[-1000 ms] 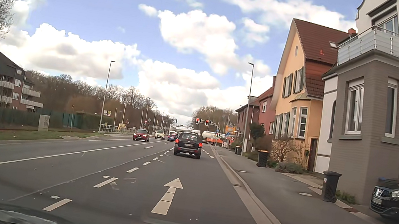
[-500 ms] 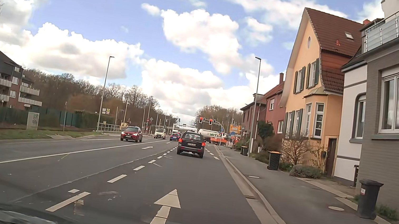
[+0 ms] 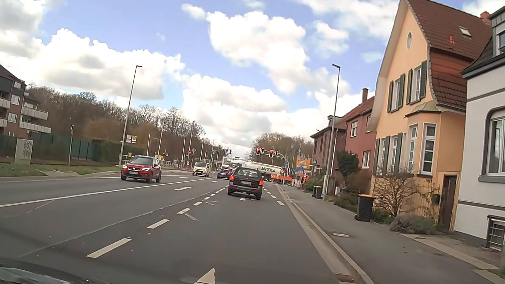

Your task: Follow the waypoints while adhering to traffic rules and regulations

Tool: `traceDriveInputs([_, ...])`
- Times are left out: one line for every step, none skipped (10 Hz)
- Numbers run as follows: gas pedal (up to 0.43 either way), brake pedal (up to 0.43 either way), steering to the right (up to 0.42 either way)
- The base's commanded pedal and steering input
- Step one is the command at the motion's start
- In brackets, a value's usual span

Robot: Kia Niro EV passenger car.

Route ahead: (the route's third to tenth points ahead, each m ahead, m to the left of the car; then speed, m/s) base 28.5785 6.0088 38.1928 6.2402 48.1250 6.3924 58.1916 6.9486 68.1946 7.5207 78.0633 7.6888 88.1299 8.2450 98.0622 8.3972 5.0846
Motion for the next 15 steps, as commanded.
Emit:
traceDriveInputs([0.138, 0.0, -0.013])
traceDriveInputs([0.138, 0.0, -0.012])
traceDriveInputs([0.138, 0.0, -0.012])
traceDriveInputs([0.138, 0.0, -0.011])
traceDriveInputs([0.138, 0.0, -0.01])
traceDriveInputs([0.13, 0.0, -0.009])
traceDriveInputs([0.13, 0.0, -0.008])
traceDriveInputs([0.13, 0.0, -0.007])
traceDriveInputs([0.13, 0.0, -0.006])
traceDriveInputs([0.13, 0.0, -0.006])
traceDriveInputs([0.118, 0.0, -0.006])
traceDriveInputs([0.118, 0.0, -0.006])
traceDriveInputs([0.118, 0.0, -0.005])
traceDriveInputs([0.118, 0.0, -0.006])
traceDriveInputs([0.118, 0.0, -0.005])
